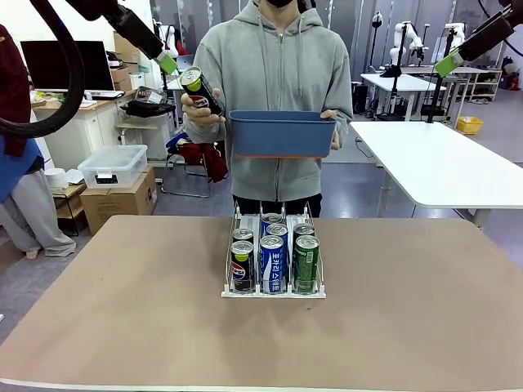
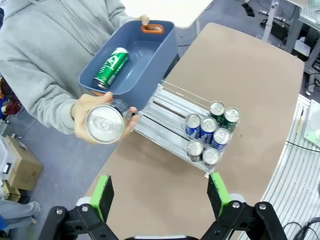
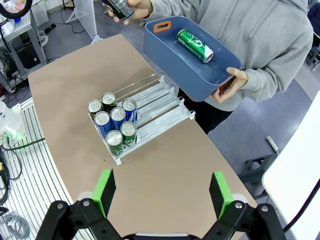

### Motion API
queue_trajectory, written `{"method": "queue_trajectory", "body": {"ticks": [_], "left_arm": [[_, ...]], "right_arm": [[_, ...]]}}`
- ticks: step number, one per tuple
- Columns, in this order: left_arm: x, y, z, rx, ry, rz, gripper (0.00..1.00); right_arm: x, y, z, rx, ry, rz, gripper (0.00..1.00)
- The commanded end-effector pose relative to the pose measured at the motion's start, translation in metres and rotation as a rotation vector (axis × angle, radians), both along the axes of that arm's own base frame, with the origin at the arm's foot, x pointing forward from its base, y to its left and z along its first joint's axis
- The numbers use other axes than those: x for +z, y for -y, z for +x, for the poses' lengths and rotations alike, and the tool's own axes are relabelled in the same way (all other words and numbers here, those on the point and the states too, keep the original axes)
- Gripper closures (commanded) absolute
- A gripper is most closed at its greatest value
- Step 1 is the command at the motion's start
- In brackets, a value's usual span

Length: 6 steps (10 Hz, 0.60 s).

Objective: Fill the beverage cans into the dispenser.
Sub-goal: Pick up the Pepsi coke handed by the human.

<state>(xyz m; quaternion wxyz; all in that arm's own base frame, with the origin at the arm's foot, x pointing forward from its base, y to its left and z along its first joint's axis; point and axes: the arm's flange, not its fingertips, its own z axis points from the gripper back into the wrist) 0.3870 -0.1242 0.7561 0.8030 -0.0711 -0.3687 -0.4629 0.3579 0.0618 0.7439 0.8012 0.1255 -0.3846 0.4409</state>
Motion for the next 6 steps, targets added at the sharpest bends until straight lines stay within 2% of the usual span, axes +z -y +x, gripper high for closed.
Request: {"method": "queue_trajectory", "body": {"ticks": [1, 3, 6], "left_arm": [[-0.015, 0.003, 0.013, 0.018, 0.054, 0.043, 0.00], [-0.024, 0.013, 0.026, 0.029, 0.107, 0.019, 0.00], [-0.034, 0.017, 0.046, 0.018, 0.093, 0.022, 0.00]], "right_arm": [[0.000, 0.001, 0.000, -0.002, 0.001, -0.008, 0.00], [0.000, 0.001, 0.000, -0.002, 0.001, -0.008, 0.00], [0.000, 0.001, 0.000, -0.002, 0.001, -0.008, 0.00]]}}
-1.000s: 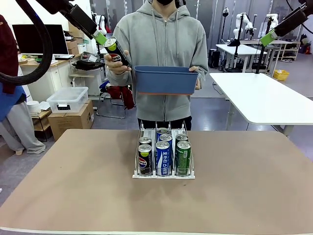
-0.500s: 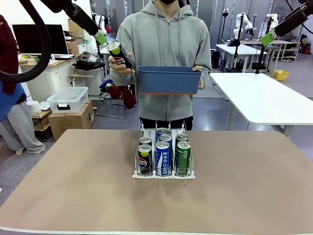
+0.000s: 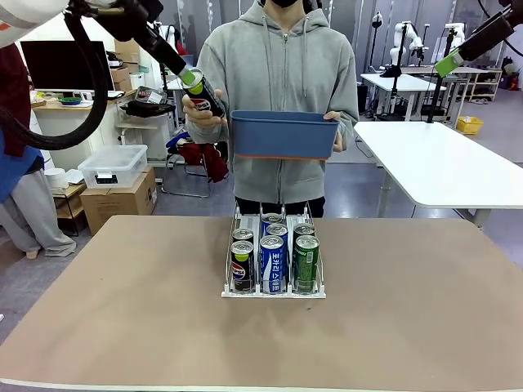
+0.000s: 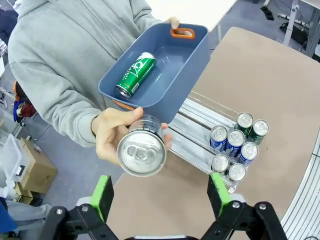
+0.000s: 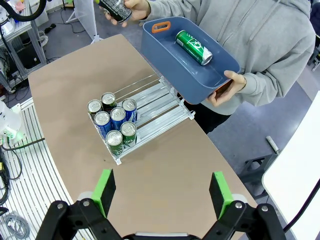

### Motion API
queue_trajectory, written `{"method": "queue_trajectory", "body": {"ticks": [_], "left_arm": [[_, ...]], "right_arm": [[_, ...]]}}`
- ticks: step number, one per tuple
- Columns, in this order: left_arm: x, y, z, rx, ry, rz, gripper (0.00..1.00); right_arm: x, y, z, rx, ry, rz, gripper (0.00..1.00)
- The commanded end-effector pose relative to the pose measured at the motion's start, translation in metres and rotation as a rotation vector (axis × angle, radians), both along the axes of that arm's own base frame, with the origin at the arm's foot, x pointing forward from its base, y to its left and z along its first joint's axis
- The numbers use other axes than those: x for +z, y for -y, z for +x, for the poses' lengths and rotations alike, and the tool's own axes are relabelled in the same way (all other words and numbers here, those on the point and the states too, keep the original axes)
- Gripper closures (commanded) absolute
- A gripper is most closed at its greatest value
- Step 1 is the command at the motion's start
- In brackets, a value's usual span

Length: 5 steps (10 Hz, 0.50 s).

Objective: Fill the beverage cans into the dispenser.
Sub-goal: Pick up the Pepsi coke handed by the human.

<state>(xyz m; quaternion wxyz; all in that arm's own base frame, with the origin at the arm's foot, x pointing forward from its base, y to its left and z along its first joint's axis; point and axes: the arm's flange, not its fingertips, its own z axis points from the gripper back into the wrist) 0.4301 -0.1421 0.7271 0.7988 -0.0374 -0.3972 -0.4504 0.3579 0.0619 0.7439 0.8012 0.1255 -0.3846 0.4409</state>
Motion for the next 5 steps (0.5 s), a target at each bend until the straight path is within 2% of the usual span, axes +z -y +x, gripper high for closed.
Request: {"method": "queue_trajectory", "body": {"ticks": [1, 3, 5], "left_arm": [[-0.008, -0.002, 0.010, -0.026, 0.035, 0.016, 0.00], [-0.016, 0.004, 0.022, -0.022, 0.067, 0.001, 0.00], [-0.021, 0.007, 0.030, -0.024, 0.061, -0.007, 0.00]], "right_arm": [[0.000, 0.001, 0.000, -0.002, 0.001, -0.008, 0.00], [0.000, 0.001, 0.000, -0.002, 0.001, -0.008, 0.00], [0.000, 0.001, 0.000, -0.002, 0.001, -0.008, 0.00]]}}
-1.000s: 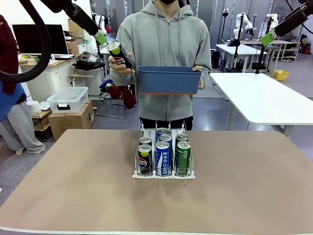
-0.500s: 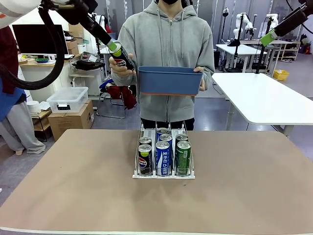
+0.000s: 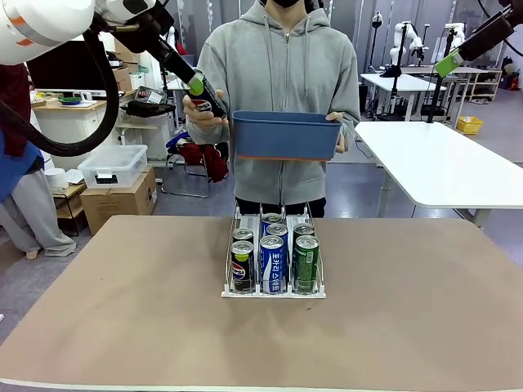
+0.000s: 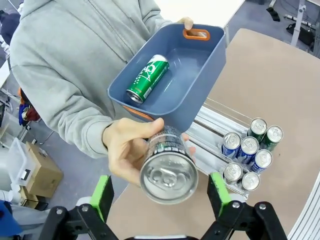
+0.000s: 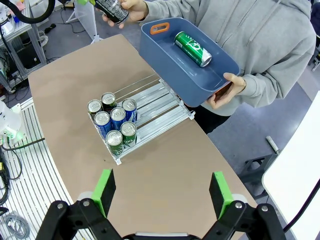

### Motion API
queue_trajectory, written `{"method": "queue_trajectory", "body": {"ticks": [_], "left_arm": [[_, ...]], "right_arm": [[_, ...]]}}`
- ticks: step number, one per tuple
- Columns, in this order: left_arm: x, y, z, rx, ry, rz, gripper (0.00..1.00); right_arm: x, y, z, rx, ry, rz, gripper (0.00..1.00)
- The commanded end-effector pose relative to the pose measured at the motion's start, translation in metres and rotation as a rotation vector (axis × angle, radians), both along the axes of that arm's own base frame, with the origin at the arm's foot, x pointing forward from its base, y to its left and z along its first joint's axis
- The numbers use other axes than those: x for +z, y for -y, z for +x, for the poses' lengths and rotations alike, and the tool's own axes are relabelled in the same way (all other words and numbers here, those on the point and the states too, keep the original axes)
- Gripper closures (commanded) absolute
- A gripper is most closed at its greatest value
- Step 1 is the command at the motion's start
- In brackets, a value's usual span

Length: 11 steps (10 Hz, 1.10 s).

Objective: Fill the beverage cans into the dispenser.
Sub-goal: Pick up the Pepsi coke handed by the human.

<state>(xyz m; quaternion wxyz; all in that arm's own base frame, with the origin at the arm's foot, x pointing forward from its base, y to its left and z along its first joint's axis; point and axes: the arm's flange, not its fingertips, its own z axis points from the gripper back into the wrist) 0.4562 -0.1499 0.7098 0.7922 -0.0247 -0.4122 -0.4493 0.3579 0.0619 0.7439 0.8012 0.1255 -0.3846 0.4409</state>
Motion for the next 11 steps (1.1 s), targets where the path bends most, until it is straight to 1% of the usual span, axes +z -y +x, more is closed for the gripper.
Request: {"method": "queue_trajectory", "body": {"ticks": [1, 4, 11], "left_arm": [[-0.007, 0.001, 0.008, -0.038, 0.013, -0.023, 0.00], [-0.014, 0.002, 0.018, -0.047, 0.011, -0.057, 0.00], [-0.023, 0.004, 0.030, -0.027, -0.021, -0.042, 0.00]], "right_arm": [[0.000, 0.001, 0.000, -0.002, 0.001, -0.008, 0.00], [0.000, 0.001, 0.000, -0.002, 0.001, -0.008, 0.00], [0.000, 0.001, 0.000, -0.002, 0.001, -0.008, 0.00]]}}
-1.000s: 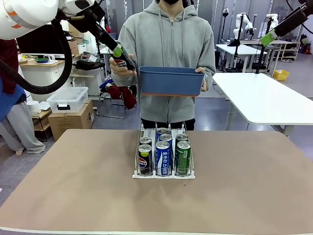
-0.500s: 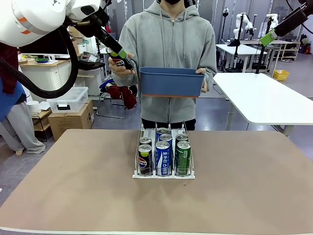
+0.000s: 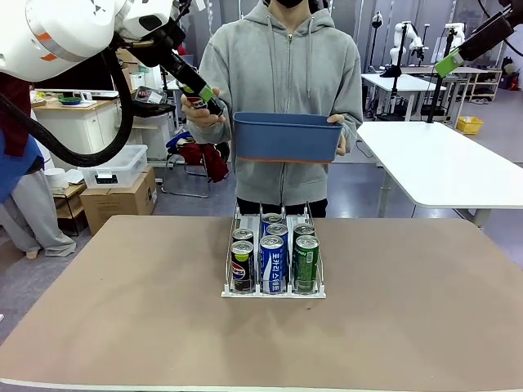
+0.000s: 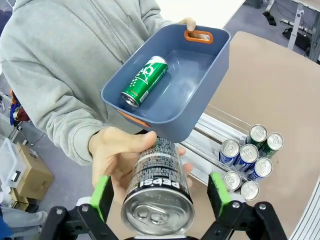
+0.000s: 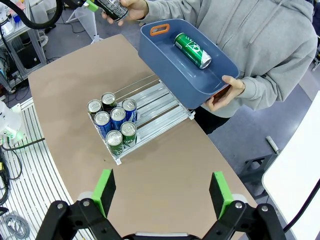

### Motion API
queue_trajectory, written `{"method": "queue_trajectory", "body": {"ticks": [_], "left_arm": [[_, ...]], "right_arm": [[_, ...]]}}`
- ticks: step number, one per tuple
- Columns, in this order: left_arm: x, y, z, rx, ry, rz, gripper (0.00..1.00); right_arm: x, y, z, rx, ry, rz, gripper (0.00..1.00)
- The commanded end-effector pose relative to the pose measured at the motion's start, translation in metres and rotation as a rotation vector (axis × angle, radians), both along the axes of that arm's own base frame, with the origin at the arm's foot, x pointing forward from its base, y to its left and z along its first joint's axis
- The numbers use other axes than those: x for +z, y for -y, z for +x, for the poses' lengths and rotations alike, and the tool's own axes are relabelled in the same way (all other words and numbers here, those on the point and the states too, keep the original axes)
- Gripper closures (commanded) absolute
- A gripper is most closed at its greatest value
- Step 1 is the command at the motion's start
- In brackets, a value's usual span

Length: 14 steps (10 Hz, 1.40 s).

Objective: Fill the beverage cans into the dispenser.
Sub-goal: Pick up the Pepsi coke handed by the human.

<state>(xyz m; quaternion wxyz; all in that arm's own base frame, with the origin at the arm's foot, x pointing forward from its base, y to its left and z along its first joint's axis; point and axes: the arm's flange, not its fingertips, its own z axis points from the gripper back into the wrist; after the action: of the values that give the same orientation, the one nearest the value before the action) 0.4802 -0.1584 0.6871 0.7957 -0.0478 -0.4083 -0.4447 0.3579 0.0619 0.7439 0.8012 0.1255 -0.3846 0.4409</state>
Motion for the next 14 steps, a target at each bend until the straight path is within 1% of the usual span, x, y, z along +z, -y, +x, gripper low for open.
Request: {"method": "queue_trajectory", "body": {"ticks": [1, 2, 5, 6, 7, 8, 10, 11, 12, 13, 14], "left_arm": [[-0.0001, -0.0052, 0.0060, -0.013, 0.009, -0.008, 0.00], [0.0012, -0.0054, 0.0036, -0.015, -0.005, -0.018, 0.00], [-0.0005, 0.0001, 0.0005, 0.001, -0.002, 0.000, 0.00], [-0.0024, 0.0006, -0.0002, 0.040, 0.022, 0.047, 0.44], [-0.0028, 0.0000, -0.0024, 0.066, 0.013, 0.059, 0.60], [-0.0028, -0.0021, -0.0023, 0.076, 0.009, 0.056, 1.00], [-0.0026, -0.0032, -0.0030, 0.089, 0.012, 0.050, 1.00], [-0.0016, -0.0039, -0.0024, 0.091, 0.009, 0.048, 0.87], [-0.0016, -0.0031, -0.0020, 0.091, 0.000, 0.038, 0.97], [-0.0008, -0.0044, -0.0014, 0.092, -0.005, 0.034, 1.00], [0.0001, -0.0065, -0.0011, 0.095, -0.007, 0.037, 1.00]], "right_arm": [[-0.0003, 0.0006, 0.0003, -0.002, 0.001, -0.008, 0.00], [-0.0003, 0.0006, 0.0003, -0.002, 0.001, -0.008, 0.00], [-0.0003, 0.0006, 0.0003, -0.002, 0.001, -0.008, 0.00], [-0.0003, 0.0006, 0.0003, -0.002, 0.001, -0.008, 0.00], [-0.0003, 0.0006, 0.0003, -0.002, 0.001, -0.008, 0.00], [-0.0003, 0.0006, 0.0003, -0.002, 0.001, -0.008, 0.00], [-0.0003, 0.0006, 0.0003, -0.002, 0.001, -0.008, 0.00], [-0.0003, 0.0006, 0.0003, -0.002, 0.001, -0.008, 0.00], [-0.0003, 0.0006, 0.0003, -0.002, 0.001, -0.008, 0.00], [-0.0003, 0.0006, 0.0003, -0.002, 0.001, -0.008, 0.00], [-0.0003, 0.0006, 0.0003, -0.002, 0.001, -0.008, 0.00]]}}
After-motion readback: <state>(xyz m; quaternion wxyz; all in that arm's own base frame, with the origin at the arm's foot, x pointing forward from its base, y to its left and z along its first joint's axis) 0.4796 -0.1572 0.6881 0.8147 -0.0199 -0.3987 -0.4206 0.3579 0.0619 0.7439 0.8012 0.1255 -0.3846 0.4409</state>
